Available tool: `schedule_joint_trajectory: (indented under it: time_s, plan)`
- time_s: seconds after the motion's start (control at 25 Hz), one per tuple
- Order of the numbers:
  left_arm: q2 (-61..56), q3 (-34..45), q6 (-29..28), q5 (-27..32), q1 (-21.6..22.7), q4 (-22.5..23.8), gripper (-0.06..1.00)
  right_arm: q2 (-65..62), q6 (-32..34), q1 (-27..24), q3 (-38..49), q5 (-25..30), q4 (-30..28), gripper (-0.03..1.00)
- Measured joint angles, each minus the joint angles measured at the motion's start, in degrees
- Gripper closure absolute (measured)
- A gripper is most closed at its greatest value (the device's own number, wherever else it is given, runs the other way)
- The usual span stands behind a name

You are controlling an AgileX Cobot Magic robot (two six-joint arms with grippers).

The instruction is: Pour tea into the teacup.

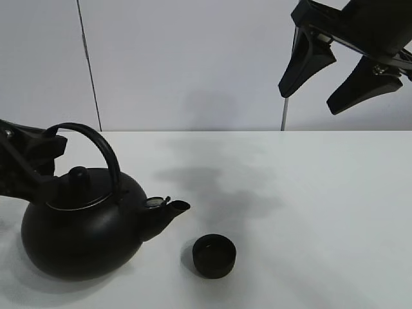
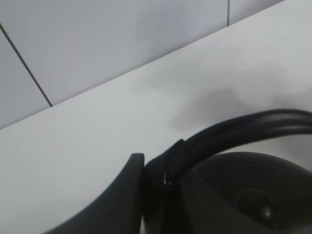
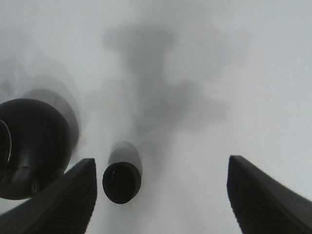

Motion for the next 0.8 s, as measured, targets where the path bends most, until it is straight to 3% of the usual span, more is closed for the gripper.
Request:
schedule_joint_trajectory:
  time_s: [0.16,0.8]
  plan:
    - [0.0,2.0,1.0,-2.7,0.0,-1.4,0.83,0.0,0.0,0.0,0.0,0.0,0.0,0.45]
    - [0.9,2.3,1.8,-3.4,0.0,-1.6,0.83,0.0,0.0,0.0,0.0,-0.2,0.0,0.45]
